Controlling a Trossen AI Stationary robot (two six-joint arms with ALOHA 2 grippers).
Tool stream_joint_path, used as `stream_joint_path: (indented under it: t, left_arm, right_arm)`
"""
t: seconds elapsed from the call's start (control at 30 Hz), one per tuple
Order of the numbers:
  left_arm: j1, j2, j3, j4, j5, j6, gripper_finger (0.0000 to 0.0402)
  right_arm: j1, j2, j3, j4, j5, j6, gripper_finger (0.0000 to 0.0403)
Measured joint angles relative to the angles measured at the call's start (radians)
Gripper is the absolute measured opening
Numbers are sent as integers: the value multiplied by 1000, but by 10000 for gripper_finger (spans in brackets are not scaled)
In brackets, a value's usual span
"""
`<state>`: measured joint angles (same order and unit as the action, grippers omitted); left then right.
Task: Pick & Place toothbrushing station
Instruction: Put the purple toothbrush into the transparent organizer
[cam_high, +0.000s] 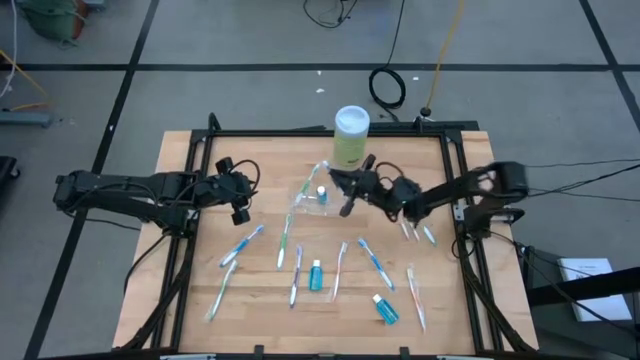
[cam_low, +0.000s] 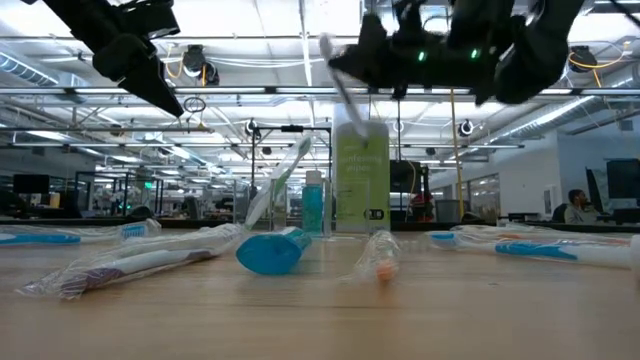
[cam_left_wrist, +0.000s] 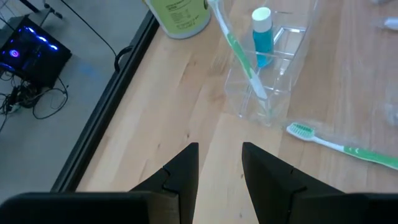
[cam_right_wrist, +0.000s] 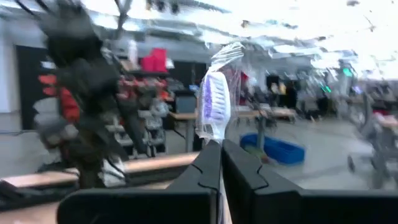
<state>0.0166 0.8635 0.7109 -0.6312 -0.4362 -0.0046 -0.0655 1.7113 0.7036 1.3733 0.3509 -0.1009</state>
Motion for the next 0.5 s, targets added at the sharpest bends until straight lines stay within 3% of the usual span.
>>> stream_joint_path:
  t: [0.23,0.5]
  left_arm:
    - [0,0,0,0,1,-1,129]
    - [0,0,0,-1,1,-1,129]
  right_arm:
    - [-2,197,8,142,46,12,0]
    - [-12,254,8,104,46,93,5]
